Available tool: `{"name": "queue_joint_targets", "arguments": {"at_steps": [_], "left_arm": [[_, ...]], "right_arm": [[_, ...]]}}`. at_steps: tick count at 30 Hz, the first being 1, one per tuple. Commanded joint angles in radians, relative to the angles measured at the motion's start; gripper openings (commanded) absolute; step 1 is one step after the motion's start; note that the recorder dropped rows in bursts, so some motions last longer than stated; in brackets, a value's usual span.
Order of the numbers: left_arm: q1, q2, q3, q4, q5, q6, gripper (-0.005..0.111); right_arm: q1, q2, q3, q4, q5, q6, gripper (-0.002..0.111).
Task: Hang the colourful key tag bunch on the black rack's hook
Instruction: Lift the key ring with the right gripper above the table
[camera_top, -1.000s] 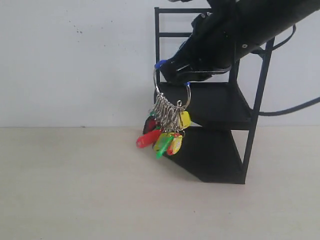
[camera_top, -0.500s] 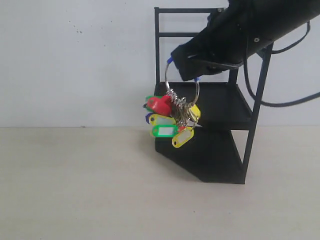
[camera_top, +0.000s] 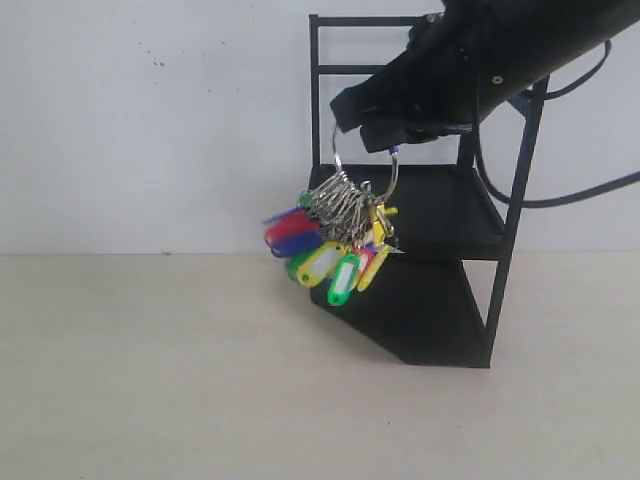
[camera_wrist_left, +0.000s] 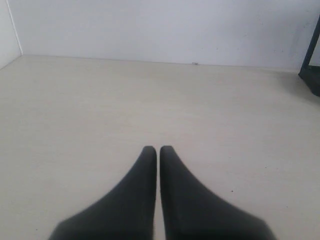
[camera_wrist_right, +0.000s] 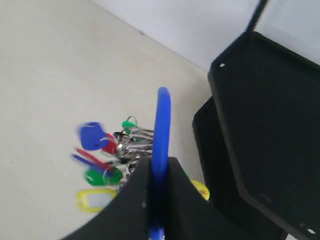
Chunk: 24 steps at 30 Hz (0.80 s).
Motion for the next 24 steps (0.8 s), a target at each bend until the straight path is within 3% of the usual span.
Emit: {"name": "queue_joint_targets", "arguments": {"at_steps": [1, 4, 17, 24], "left_arm": [[0.003, 0.004, -0.002, -0.007, -0.007, 0.0, 0.004], [0.003, 0.004, -0.002, -0.007, -0.007, 0.0, 0.004], [0.003, 0.004, -0.002, -0.007, -0.007, 0.0, 0.004], [0.003, 0.004, -0.002, -0.007, -0.007, 0.0, 0.004]], "right_arm": [[0.013, -0.009, -0.003, 0.039, 0.096, -0.146, 0.0], [0.001, -0.009, 0.016, 0.001, 0.05, -0.006, 0.0], [0.0, -0.011, 0.047, 0.008, 0.106, -0.014, 0.0], [0.0, -0.038, 0.049, -0.023, 0.233, -0.009, 0.0]]}}
